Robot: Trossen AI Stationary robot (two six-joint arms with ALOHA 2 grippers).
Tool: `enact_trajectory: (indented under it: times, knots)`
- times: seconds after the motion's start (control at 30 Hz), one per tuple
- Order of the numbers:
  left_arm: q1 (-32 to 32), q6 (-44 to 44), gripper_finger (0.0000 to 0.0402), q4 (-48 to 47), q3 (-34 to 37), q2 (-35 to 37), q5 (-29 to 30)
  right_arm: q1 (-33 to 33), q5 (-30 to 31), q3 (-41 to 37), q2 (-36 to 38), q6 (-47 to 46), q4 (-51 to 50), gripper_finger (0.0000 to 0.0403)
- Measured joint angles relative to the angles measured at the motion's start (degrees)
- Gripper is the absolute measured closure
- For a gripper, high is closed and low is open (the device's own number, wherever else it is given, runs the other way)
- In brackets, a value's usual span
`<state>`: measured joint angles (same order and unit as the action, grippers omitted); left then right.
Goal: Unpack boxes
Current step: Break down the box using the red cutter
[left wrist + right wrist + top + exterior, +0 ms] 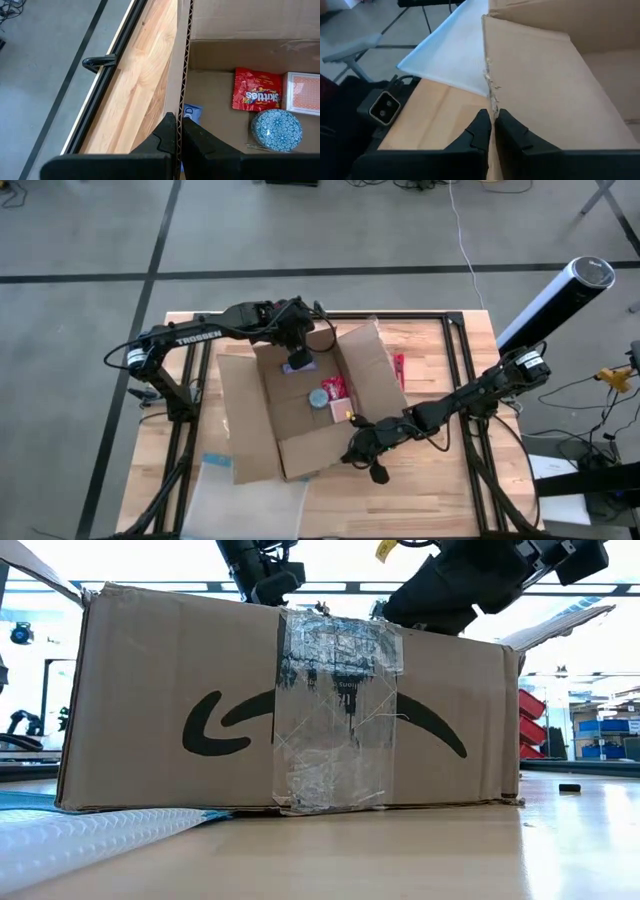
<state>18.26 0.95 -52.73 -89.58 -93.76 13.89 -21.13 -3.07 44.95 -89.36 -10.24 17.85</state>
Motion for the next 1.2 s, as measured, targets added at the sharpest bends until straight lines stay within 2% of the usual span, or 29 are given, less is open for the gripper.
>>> enact_trajectory:
  times: [0.1,0.37,0.47,0.6,0.8,0.97,1.13,1.2]
  knots:
    - [0.0,0.0,0.0401,0.0,0.0,0.0,-0.1,0.0,0.0,0.0,0.0,1.2,0.1,0.0347]
    - [0.0,0.0,0.0401,-0.1,0.0,0.0,-1.0,0.0,0.0,0.0,0.0,1.3,0.0,0.0210]
    - [0.0,0.0,0.0401,-0.1,0.0,0.0,-1.0,0.0,0.1,0.0,0.0,1.1,-1.7,0.0182]
    - [0.0,0.0,0.0401,-0.1,0.0,0.0,-1.0,0.0,3.7,0.0,0.0,0.9,-5.2,0.0172]
    - [0.0,0.0,0.0401,-0.1,0.0,0.0,-1.0,0.0,9.2,0.0,-1.5,1.8,-8.5,0.0208]
    - [0.3,0.2,0.0401,-0.3,0.1,0.3,-1.0,0.0,9.7,0.2,-1.8,3.3,-11.3,0.0280]
    - [1.2,0.7,0.0402,-0.4,0.1,2.1,-1.0,0.0,5.5,0.3,-1.8,3.9,-12.6,0.0367]
    - [1.8,0.9,0.0402,-0.5,0.1,3.0,-1.1,0.0,2.8,0.2,-1.8,4.2,-12.9,0.0390]
